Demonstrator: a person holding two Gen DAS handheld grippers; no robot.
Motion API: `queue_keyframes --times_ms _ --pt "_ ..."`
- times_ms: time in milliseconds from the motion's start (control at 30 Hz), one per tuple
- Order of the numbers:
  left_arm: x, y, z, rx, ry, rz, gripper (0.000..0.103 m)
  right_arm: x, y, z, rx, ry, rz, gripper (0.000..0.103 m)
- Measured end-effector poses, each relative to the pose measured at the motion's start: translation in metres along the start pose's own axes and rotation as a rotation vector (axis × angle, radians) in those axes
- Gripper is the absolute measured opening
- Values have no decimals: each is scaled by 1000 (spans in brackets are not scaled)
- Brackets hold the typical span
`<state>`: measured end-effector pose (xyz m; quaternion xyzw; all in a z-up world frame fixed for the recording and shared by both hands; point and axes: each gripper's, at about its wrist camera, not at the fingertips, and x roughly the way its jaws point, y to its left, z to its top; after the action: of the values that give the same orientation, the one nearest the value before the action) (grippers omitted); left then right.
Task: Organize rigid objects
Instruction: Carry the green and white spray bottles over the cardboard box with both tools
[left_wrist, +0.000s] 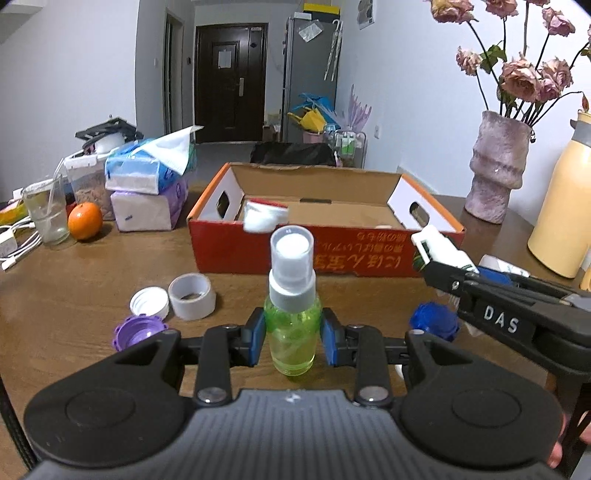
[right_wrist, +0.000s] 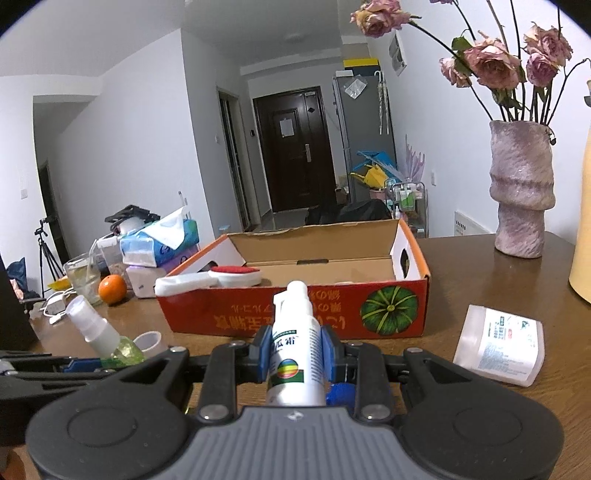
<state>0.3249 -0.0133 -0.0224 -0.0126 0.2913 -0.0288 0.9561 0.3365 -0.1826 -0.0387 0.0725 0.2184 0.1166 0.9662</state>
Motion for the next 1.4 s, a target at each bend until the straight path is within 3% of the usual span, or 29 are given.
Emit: queue_keyframes --times_ms 800,1400 --pt "6 -40 52 -49 -124 -32 32 6 -31 25 42 -40 -22 27" --pt "51 -51 88 -78 -148 -19 32 45 -51 55 63 -76 -48 27"
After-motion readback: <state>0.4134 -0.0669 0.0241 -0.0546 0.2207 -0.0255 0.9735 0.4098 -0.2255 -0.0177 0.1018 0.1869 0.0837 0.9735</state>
